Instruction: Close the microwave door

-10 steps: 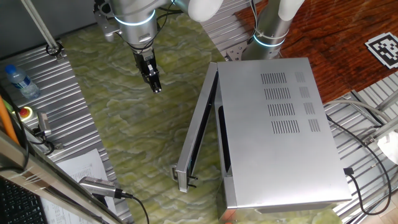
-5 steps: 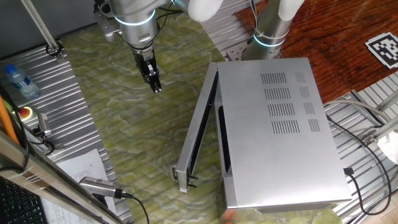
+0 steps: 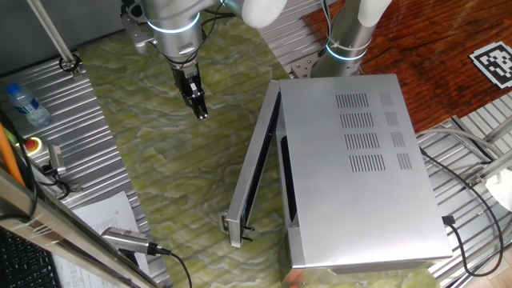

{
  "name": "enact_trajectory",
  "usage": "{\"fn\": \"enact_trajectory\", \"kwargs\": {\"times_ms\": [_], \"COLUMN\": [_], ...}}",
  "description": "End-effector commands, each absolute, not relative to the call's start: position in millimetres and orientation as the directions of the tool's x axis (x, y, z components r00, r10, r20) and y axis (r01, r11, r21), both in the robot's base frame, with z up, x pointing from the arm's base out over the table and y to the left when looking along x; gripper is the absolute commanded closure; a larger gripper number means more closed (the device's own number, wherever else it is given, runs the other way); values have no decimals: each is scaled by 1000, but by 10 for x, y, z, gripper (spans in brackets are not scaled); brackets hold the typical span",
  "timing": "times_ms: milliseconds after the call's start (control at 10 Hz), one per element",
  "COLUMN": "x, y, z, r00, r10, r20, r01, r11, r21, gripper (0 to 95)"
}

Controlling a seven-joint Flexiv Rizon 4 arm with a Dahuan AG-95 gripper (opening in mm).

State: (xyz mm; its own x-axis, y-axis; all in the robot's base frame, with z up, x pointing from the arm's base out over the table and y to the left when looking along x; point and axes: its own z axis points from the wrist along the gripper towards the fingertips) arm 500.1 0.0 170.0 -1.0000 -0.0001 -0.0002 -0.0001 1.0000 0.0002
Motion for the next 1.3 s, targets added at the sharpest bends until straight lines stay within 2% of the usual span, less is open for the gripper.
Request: {"fn": "enact_trajectory", "kwargs": {"times_ms": [100, 800, 1300], "x": [4995, 4990, 5095], "y": [4, 17, 146], "z": [1704, 1716, 1805], "r00": [-994, -995, -994], "r10": [-106, -100, -106], "r20": [-2, -2, -14], "r01": [-102, -96, -104], "r11": [966, 967, 989], "r21": [-239, -235, -106], "gripper": [950, 950, 950]}}
